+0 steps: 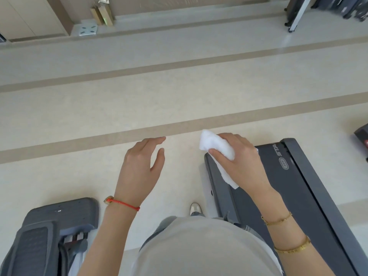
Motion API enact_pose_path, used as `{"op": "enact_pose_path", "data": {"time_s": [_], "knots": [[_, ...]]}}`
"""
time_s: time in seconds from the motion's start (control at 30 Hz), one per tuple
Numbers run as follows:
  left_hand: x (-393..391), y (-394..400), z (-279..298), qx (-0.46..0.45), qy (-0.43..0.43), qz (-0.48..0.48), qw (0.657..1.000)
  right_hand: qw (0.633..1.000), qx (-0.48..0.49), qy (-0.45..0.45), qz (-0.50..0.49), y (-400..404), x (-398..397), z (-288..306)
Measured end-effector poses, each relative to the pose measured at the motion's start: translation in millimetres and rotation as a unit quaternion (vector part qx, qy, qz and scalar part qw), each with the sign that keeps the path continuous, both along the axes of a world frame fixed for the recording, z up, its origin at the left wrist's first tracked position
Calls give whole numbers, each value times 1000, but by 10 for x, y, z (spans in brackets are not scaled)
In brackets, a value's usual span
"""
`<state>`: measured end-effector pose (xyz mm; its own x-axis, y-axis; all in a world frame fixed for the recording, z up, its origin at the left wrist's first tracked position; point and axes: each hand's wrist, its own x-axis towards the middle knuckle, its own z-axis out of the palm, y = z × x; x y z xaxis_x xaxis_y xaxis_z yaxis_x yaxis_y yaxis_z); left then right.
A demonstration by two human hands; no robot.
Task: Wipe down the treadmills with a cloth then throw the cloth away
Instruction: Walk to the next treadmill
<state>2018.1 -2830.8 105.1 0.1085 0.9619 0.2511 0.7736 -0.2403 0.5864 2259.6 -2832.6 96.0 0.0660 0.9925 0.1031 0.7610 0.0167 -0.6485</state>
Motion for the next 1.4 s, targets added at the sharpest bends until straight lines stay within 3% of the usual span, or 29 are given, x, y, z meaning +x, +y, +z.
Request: {"op": "enact_pose_path", "data": {"time_s": [0.5,0.83,1.13,1.4], "knots": [[220,2868,-155,-21,-2,-36,999,999,-6,10,-37,2663,249,-221],[424,5295,7,0,36,-152,988,990,23,12,-140,4587,320,-39],[966,6690,-10,-19,31,-250,967,973,12,12,-228,5464,668,-92],[1933,7715,-63,-14,17,-314,949,955,26,19,-294,6197,1420,-187]]}}
